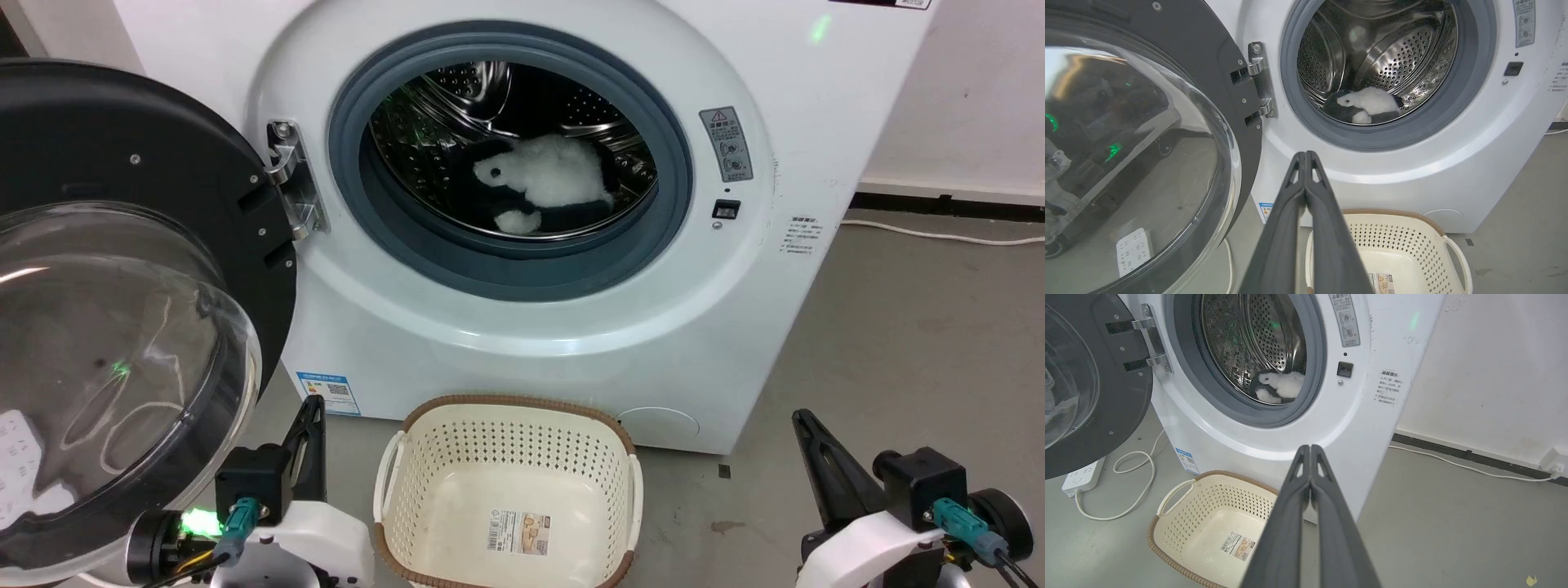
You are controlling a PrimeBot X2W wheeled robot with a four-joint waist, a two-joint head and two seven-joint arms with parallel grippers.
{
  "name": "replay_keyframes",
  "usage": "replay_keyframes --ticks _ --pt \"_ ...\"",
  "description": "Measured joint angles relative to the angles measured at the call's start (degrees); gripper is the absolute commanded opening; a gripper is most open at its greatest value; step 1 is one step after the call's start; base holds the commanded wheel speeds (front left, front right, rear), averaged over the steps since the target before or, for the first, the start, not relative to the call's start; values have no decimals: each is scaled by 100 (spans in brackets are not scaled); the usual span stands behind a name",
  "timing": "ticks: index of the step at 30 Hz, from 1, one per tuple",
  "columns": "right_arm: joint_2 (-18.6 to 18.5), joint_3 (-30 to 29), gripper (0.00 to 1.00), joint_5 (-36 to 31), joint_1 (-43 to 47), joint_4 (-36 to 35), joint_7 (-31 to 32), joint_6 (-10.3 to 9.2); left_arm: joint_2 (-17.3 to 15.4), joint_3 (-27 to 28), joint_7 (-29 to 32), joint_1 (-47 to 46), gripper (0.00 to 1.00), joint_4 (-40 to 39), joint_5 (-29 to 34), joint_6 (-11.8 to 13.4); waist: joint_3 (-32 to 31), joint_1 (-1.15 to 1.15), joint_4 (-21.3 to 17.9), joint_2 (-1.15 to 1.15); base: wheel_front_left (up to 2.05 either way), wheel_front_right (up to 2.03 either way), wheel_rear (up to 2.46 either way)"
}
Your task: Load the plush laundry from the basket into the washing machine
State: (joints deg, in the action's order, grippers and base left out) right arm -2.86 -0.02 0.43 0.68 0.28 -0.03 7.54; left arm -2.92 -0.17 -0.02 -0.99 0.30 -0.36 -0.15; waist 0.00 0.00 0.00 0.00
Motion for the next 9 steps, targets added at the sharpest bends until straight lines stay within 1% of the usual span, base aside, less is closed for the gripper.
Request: replay_keyframes --ticks 9 --pt "0 3 0 0 -1 -1 1 0 4 12 0 10 0 -3 26 2 0 0 0 0 0 0 0"
